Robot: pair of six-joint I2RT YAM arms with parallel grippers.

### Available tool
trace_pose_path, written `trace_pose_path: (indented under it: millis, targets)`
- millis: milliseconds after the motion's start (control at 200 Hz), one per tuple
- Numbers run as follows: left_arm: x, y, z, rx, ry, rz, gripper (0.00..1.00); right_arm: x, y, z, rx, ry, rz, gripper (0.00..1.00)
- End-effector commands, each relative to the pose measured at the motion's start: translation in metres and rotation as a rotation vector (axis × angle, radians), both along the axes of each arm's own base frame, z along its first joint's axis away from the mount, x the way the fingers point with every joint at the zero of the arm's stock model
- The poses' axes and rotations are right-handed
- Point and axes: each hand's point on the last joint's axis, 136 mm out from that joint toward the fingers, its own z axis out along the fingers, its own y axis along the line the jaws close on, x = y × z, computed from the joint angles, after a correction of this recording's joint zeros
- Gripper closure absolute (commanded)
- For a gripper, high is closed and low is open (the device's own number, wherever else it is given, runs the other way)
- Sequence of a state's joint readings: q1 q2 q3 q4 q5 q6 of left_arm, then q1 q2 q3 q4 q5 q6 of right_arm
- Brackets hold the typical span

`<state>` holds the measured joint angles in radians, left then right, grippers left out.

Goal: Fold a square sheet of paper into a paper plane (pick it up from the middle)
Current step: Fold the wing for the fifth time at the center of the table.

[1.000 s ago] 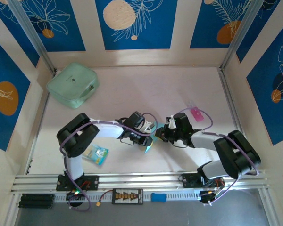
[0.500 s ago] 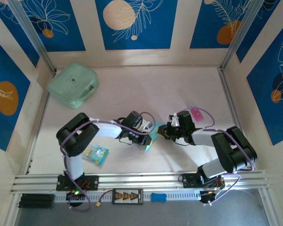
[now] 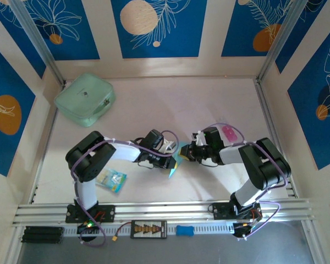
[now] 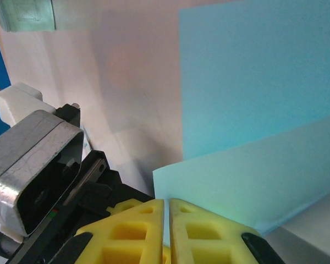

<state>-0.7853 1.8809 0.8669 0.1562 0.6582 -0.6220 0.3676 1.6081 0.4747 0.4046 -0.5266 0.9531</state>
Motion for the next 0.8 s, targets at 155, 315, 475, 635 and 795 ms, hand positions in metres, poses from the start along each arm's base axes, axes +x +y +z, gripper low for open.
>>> trace_pose_path:
  millis: [155, 315, 475, 635, 795]
  targets:
    - [0.005, 0.025, -0.031, 0.102, 0.044, 0.079, 1.0, 0.008, 0.008, 0.002, 0.043, -0.016, 0.044, 0.87]
    - [0.005, 0.027, -0.033, 0.108, 0.049, 0.088, 1.0, 0.011, 0.009, -0.006, 0.043, 0.0, 0.048, 0.87]
    - [0.004, 0.027, -0.035, 0.115, 0.056, 0.083, 1.0, 0.013, 0.009, -0.018, 0.023, 0.036, 0.042, 0.88]
    - [0.003, 0.026, -0.035, 0.113, 0.054, 0.077, 0.98, 0.011, 0.004, -0.035, -0.022, 0.092, 0.025, 0.88]
    - [-0.001, 0.026, -0.025, 0.093, 0.049, 0.055, 0.82, 0.004, -0.004, -0.048, -0.073, 0.134, 0.004, 0.89]
